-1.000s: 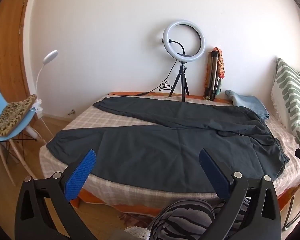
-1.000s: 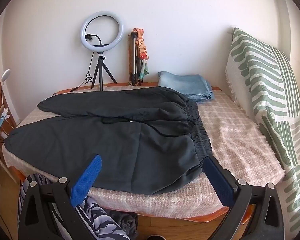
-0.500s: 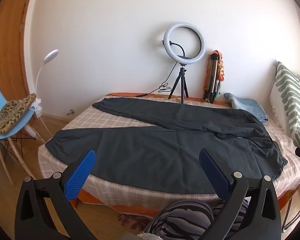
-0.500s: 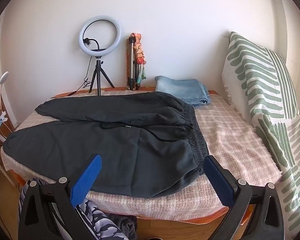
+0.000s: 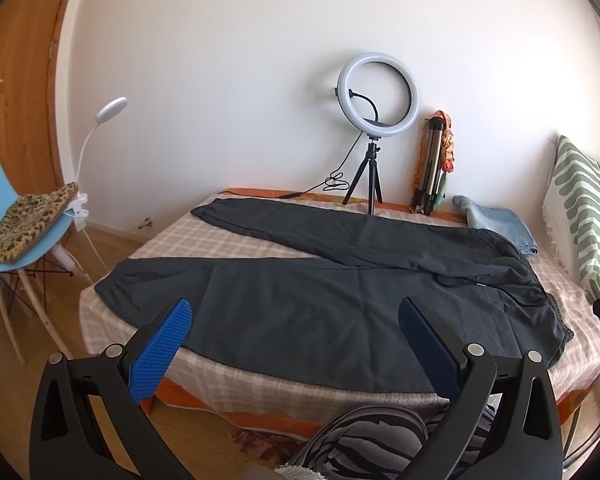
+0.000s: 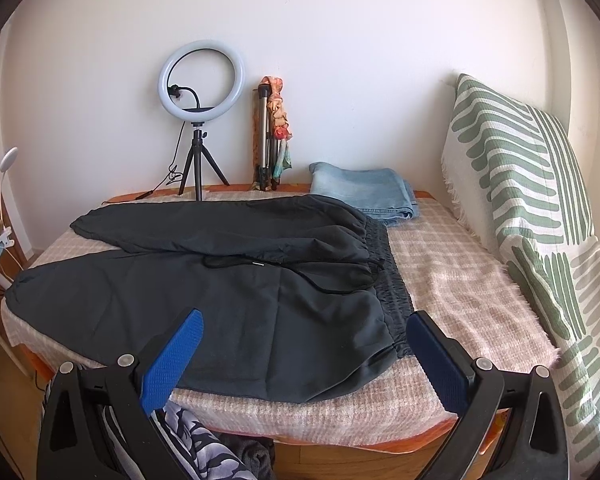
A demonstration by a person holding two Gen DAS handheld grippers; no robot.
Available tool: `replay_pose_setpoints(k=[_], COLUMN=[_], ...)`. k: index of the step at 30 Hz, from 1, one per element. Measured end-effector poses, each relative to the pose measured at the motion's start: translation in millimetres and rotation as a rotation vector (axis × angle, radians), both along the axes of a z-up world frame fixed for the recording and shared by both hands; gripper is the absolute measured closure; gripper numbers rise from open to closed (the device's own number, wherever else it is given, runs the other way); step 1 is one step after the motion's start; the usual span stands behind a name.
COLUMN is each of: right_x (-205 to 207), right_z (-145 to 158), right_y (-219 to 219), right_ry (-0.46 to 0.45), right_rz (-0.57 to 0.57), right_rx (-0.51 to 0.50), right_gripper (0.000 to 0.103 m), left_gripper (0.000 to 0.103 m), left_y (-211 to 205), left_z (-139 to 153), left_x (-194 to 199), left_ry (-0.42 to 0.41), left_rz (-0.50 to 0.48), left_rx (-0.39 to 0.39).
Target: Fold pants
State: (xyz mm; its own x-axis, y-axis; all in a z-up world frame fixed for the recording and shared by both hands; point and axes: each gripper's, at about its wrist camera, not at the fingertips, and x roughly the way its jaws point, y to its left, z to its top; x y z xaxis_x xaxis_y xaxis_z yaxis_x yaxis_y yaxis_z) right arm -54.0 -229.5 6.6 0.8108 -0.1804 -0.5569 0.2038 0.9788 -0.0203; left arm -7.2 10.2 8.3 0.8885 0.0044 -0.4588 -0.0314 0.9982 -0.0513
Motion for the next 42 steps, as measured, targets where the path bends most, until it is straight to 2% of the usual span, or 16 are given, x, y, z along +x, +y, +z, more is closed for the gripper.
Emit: replay_pose_setpoints(k=[42], right_x=[0.3], right_z=[1.2], right_y=[4.0], right_ry=[-0.009], right_rz=[0.001], right_rx=[-0.001], right_gripper=[0.0], left_gripper=[0.0], left_y=[5.3], left_z=[1.3], left_x=[-2.0], left_ry=[-0.001], left_rz=[-0.003], left_rx=[-0.037])
